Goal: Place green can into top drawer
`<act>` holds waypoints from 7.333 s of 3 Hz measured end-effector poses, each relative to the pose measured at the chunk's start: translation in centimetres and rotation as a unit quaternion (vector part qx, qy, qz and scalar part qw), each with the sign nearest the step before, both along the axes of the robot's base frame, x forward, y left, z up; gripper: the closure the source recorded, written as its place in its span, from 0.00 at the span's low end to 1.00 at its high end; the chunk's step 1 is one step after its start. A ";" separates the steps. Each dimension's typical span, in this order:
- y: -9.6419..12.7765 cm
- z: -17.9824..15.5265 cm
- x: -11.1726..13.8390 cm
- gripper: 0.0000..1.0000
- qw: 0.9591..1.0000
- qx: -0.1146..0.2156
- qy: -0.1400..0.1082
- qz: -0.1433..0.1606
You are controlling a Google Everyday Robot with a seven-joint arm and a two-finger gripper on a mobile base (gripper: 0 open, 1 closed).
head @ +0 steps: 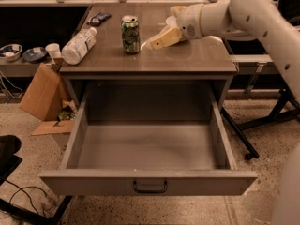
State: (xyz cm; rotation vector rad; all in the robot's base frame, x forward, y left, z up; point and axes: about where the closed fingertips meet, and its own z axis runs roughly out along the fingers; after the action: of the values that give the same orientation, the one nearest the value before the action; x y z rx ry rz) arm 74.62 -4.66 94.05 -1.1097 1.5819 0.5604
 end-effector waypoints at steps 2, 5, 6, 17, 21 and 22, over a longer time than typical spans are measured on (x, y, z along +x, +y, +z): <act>3.6 -1.5 4.1 0.00 0.998 0.061 0.014 -0.010; 6.6 -3.9 8.3 0.17 0.995 0.088 -0.030 -0.026; 7.9 -4.7 8.9 0.42 0.996 0.087 -0.020 -0.023; -4.8 -12.5 -9.9 1.00 0.996 0.057 -0.001 -0.067; 1.1 -17.9 -10.2 1.00 0.994 0.111 -0.018 0.019; 5.6 -18.4 -13.3 1.00 0.993 0.105 -0.013 0.055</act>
Offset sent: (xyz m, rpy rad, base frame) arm 0.0565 0.0433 -0.0170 0.1750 0.0033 -0.0492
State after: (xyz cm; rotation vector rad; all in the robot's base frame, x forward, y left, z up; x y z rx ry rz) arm 61.28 0.90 75.65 -1.0449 1.4098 0.7648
